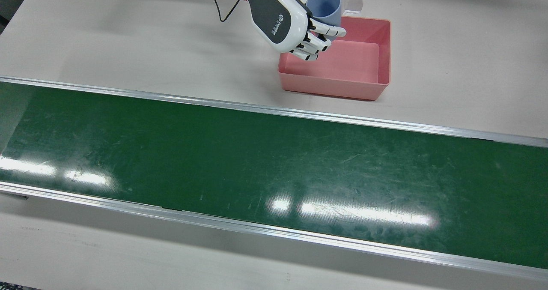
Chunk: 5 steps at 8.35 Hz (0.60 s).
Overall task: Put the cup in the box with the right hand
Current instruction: 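Lower the cup into the pink tray and open the right hand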
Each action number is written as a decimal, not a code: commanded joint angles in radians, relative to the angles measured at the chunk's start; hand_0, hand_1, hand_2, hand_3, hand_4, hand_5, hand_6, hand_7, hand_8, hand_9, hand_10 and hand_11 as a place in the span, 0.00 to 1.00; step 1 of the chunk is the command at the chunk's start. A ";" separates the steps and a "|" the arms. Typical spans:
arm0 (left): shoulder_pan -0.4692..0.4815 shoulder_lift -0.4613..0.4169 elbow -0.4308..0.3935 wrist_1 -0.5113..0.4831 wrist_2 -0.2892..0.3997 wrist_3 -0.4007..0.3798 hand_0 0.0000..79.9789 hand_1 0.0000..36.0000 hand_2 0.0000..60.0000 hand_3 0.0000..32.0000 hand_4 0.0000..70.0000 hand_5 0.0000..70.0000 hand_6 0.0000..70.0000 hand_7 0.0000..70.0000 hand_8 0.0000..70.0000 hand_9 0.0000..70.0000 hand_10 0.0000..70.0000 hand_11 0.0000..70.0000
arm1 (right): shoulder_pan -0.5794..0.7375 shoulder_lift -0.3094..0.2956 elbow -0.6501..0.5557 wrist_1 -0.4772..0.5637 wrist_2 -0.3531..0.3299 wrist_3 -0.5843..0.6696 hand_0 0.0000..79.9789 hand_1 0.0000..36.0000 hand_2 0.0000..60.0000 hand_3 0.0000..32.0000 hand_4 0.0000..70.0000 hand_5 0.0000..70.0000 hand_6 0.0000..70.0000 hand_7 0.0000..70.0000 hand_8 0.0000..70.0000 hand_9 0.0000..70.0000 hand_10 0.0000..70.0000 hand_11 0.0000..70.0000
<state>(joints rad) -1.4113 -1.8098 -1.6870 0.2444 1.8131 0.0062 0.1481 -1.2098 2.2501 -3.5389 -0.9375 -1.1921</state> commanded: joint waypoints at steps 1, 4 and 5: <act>0.000 0.000 0.001 -0.002 0.000 0.000 0.00 0.00 0.00 0.00 0.00 0.00 0.00 0.00 0.00 0.00 0.00 0.00 | -0.030 -0.004 -0.211 0.216 0.006 -0.009 0.63 0.00 0.00 0.00 0.40 0.15 0.51 1.00 0.75 1.00 0.48 0.69; 0.000 0.000 0.001 -0.002 0.000 0.000 0.00 0.00 0.00 0.00 0.00 0.00 0.00 0.00 0.00 0.00 0.00 0.00 | -0.018 -0.007 -0.101 0.163 0.005 -0.012 0.58 0.00 0.00 0.00 0.69 0.07 0.48 1.00 0.62 0.99 0.30 0.43; 0.000 0.000 0.001 -0.001 -0.001 0.000 0.00 0.00 0.00 0.00 0.00 0.00 0.00 0.00 0.00 0.00 0.00 0.00 | 0.004 -0.007 -0.042 0.105 0.005 -0.011 0.58 0.00 0.00 0.00 0.70 0.07 0.48 1.00 0.63 1.00 0.29 0.41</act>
<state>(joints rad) -1.4112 -1.8093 -1.6859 0.2427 1.8132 0.0061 0.1242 -1.2157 2.1112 -3.3538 -0.9322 -1.2013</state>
